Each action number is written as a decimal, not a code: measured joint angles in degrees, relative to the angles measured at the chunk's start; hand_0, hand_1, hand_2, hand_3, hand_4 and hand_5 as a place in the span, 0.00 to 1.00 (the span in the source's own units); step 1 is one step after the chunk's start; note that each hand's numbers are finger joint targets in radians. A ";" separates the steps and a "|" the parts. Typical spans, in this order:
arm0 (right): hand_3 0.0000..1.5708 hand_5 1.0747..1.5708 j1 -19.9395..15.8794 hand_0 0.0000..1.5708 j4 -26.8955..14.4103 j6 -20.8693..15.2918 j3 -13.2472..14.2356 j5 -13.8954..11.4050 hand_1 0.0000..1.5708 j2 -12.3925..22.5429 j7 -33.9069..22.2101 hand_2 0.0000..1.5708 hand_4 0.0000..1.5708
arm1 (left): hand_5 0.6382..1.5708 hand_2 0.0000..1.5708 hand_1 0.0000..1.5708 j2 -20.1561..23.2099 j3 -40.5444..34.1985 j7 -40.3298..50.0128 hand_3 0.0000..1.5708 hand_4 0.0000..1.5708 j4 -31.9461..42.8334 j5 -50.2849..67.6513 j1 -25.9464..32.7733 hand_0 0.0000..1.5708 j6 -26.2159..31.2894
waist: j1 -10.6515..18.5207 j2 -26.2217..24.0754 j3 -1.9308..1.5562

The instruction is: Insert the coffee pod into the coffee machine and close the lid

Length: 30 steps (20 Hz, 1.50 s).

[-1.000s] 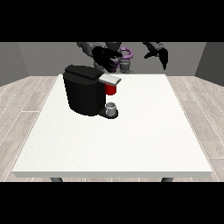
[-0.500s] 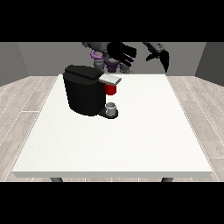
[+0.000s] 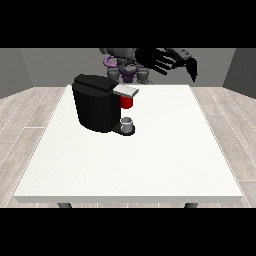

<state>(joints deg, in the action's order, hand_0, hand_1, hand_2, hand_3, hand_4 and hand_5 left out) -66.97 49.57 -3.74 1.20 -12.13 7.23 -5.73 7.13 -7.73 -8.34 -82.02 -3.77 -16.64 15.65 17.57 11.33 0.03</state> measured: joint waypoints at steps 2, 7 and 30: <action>0.00 1.00 -2.23 0.00 -0.69 -0.28 0.31 -0.48 0.00 0.33 -0.55 0.00 0.00 | 1.00 0.00 0.00 0.84 -0.72 -0.06 0.00 0.27 0.55 0.75 -0.84 0.00 0.69 | 0.56 0.73 -0.01; 0.00 1.00 -7.08 0.00 -3.16 -0.68 1.16 -1.52 0.00 1.37 -1.42 0.00 0.00 | 1.00 0.00 0.00 1.01 -0.48 0.86 0.00 0.00 0.18 1.93 -2.77 0.00 1.68 | 2.76 2.31 0.00; 0.00 1.00 -8.47 0.00 -8.61 -0.20 4.17 0.72 0.00 -2.67 8.67 0.00 0.14 | 1.00 0.00 0.00 -0.94 3.19 2.74 0.00 0.17 -3.28 1.25 -3.11 0.00 1.33 | 3.40 3.86 -0.03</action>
<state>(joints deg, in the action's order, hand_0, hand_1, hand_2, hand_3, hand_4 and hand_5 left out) -75.44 40.96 -3.94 5.37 -11.41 4.56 2.95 6.20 -4.54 -5.61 -85.30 -2.52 -19.75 16.98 20.96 15.19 0.01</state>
